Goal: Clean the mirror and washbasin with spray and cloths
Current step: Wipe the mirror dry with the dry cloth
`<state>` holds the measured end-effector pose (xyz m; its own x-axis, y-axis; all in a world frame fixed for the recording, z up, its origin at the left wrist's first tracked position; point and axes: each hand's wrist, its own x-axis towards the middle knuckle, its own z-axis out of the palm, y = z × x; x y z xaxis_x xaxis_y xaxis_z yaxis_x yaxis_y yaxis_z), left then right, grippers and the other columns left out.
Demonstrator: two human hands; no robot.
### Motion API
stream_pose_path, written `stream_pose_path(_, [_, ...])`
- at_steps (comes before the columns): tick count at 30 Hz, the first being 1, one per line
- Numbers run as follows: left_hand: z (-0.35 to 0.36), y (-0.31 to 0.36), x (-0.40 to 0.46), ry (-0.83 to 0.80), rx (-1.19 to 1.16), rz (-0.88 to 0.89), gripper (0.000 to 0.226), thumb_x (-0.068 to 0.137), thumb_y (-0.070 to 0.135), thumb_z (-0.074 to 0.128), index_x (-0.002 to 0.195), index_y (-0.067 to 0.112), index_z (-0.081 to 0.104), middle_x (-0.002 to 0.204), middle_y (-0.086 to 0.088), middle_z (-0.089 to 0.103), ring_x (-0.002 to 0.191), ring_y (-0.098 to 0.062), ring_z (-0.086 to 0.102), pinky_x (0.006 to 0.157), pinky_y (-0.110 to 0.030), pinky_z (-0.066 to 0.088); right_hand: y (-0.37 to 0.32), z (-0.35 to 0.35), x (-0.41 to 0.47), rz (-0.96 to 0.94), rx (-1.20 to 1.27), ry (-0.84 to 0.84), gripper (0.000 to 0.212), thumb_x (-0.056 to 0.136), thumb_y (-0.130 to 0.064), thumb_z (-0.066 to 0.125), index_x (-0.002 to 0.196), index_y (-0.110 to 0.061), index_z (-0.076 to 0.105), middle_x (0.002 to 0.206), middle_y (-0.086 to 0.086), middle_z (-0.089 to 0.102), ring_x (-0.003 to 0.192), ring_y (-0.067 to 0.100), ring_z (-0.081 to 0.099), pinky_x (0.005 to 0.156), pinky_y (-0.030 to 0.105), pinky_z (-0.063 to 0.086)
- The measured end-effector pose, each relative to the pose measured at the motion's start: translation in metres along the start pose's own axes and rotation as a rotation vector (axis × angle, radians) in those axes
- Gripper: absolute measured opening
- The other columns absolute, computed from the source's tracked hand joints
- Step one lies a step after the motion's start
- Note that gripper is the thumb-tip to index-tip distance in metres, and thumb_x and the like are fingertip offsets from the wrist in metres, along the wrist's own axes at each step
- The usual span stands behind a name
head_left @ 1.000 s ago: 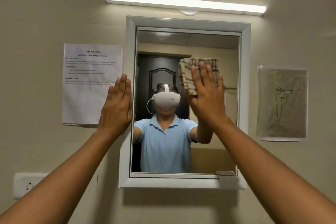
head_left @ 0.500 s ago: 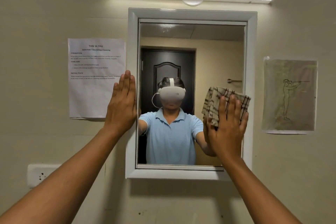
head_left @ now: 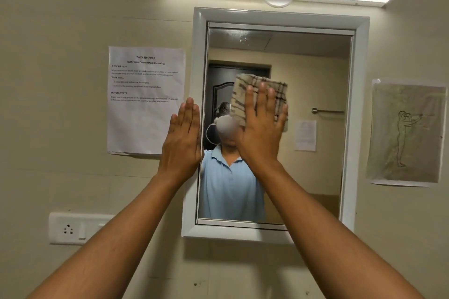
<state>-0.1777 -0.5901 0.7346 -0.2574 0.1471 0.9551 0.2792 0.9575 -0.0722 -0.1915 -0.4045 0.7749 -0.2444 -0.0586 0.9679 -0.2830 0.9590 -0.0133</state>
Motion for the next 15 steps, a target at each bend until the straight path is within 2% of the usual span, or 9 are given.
stream_pose_path(2, [0.001, 0.0, -0.001, 0.004, -0.01, 0.008, 0.069, 0.09, 0.016, 0.031, 0.153, 0.003, 0.007, 0.163, -0.015, 0.002, 0.151, -0.026, -0.001, 0.122, -0.046, 0.013, -0.023, 0.004, 0.01, -0.041, 0.002, 0.002, 0.08, 0.09, -0.048, 0.036, 0.158, -0.02, 0.006, 0.166, 0.011, 0.0, 0.153, 0.029, -0.003, 0.12, 0.059, 0.002])
stream_pose_path(6, [0.004, 0.001, -0.005, 0.019, -0.046, 0.021, 0.064, 0.095, 0.016, 0.031, 0.153, 0.003, 0.01, 0.162, -0.015, 0.004, 0.151, -0.025, 0.0, 0.122, -0.047, 0.013, -0.048, 0.011, 0.003, -0.113, 0.015, -0.011, 0.074, 0.093, -0.048, 0.026, 0.158, -0.018, 0.007, 0.166, 0.009, 0.0, 0.153, 0.028, -0.003, 0.12, 0.058, 0.001])
stream_pose_path(9, [0.005, 0.003, -0.008, 0.03, -0.102, 0.008, 0.063, 0.098, 0.023, 0.032, 0.154, 0.006, 0.009, 0.163, -0.012, 0.003, 0.151, -0.022, -0.001, 0.122, -0.046, 0.01, -0.05, 0.018, -0.02, -0.188, 0.013, -0.029, 0.071, 0.097, -0.044, 0.031, 0.158, -0.018, 0.007, 0.166, 0.008, 0.0, 0.153, 0.026, -0.005, 0.12, 0.056, -0.001])
stream_pose_path(13, [0.007, 0.003, -0.02, 0.024, -0.13, 0.028, 0.071, 0.098, 0.027, 0.039, 0.154, 0.013, -0.002, 0.163, -0.011, 0.0, 0.151, -0.023, -0.001, 0.122, -0.048, 0.012, -0.042, 0.021, -0.057, -0.257, 0.03, -0.066, 0.068, 0.097, -0.04, 0.03, 0.158, -0.017, 0.011, 0.166, 0.007, 0.002, 0.153, 0.025, -0.005, 0.121, 0.056, 0.001])
stream_pose_path(15, [0.008, 0.001, -0.026, 0.002, -0.091, 0.026, 0.072, 0.098, 0.033, 0.038, 0.154, 0.009, -0.001, 0.163, -0.013, -0.001, 0.151, -0.024, -0.001, 0.122, -0.048, 0.011, -0.032, 0.022, -0.076, -0.312, 0.037, -0.089, 0.066, 0.099, -0.041, 0.031, 0.158, -0.017, 0.013, 0.166, 0.007, 0.004, 0.153, 0.024, -0.003, 0.121, 0.057, 0.003])
